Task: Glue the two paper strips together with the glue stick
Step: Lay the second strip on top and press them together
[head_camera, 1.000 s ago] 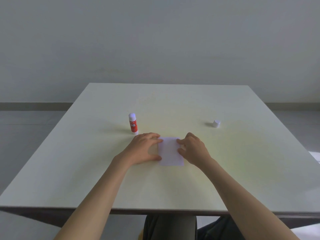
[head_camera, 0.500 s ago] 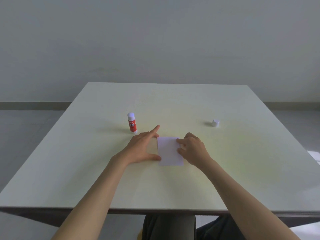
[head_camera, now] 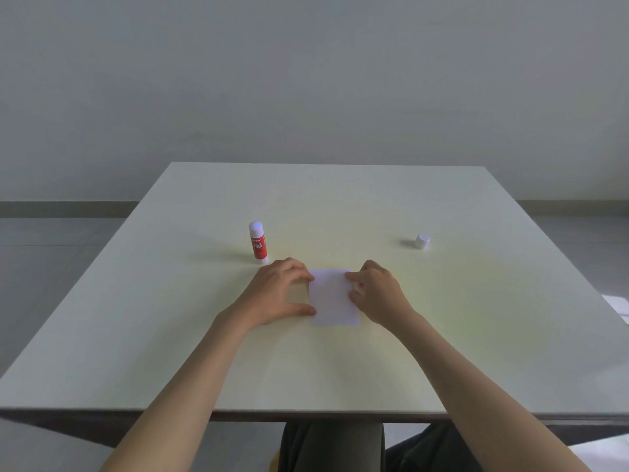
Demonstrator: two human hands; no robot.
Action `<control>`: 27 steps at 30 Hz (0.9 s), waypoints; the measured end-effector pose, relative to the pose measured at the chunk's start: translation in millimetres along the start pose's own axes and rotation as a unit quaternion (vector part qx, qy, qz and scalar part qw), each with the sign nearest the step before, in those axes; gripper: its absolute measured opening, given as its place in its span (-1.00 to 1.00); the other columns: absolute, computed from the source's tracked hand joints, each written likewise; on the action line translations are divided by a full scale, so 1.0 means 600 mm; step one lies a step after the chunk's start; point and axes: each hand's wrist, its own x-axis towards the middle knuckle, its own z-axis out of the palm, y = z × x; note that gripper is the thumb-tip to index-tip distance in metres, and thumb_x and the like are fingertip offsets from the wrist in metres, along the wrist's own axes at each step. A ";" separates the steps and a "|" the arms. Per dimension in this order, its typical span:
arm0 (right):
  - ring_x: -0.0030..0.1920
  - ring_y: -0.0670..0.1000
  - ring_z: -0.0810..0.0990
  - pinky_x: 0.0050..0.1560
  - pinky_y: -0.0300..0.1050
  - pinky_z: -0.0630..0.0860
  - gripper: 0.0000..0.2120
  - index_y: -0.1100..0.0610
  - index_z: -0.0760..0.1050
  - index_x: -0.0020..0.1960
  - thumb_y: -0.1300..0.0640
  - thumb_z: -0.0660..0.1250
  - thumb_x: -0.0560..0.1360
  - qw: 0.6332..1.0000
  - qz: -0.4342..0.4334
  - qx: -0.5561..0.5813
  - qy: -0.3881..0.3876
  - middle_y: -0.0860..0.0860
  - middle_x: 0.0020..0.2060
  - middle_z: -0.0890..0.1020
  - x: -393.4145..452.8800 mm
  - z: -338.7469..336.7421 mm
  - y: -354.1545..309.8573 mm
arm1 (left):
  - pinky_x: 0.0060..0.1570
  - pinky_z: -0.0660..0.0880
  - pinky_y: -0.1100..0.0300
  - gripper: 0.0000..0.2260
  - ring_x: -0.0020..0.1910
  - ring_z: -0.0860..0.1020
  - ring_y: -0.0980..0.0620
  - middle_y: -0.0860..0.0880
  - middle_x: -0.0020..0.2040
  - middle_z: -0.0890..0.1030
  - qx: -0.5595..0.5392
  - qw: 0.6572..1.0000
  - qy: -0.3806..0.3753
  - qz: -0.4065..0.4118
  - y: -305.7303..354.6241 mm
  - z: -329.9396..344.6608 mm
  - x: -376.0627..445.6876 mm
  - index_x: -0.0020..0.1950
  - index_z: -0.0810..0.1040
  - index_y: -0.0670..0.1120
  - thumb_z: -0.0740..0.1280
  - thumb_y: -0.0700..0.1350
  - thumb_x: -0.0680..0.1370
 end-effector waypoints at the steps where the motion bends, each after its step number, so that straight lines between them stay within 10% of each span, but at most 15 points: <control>1: -0.07 0.19 0.54 -0.21 -0.16 0.33 -0.67 0.11 0.54 0.21 0.22 0.24 0.46 1.000 -0.001 0.000 0.001 0.14 -0.01 0.49 0.000 0.000 0.000 | 0.21 0.33 0.24 -0.50 0.19 0.46 0.09 0.13 0.22 0.50 0.009 1.000 0.001 0.011 0.000 0.001 -0.001 0.23 0.54 0.03 0.50 0.10 0.33; 16: -0.19 0.04 0.46 -0.13 -0.18 0.40 -0.58 0.14 0.43 0.30 0.32 0.23 0.45 0.991 0.035 0.117 0.059 0.14 -0.04 0.58 -0.003 -0.010 0.015 | 0.22 0.22 0.27 -0.28 0.25 0.42 0.12 0.17 0.29 0.47 0.104 0.994 -0.035 0.029 0.012 -0.011 0.000 0.30 0.44 0.08 0.43 0.33 0.20; 27: -0.16 0.03 0.43 -0.18 -0.17 0.32 -0.65 0.11 0.55 0.14 0.03 0.42 0.39 0.997 0.027 0.067 -0.006 0.04 -0.05 0.44 0.009 -0.009 0.006 | 0.19 0.16 0.31 -0.24 0.29 0.39 0.14 0.16 0.35 0.41 0.091 0.995 -0.043 0.027 0.006 -0.006 0.003 0.34 0.43 0.06 0.45 0.31 0.21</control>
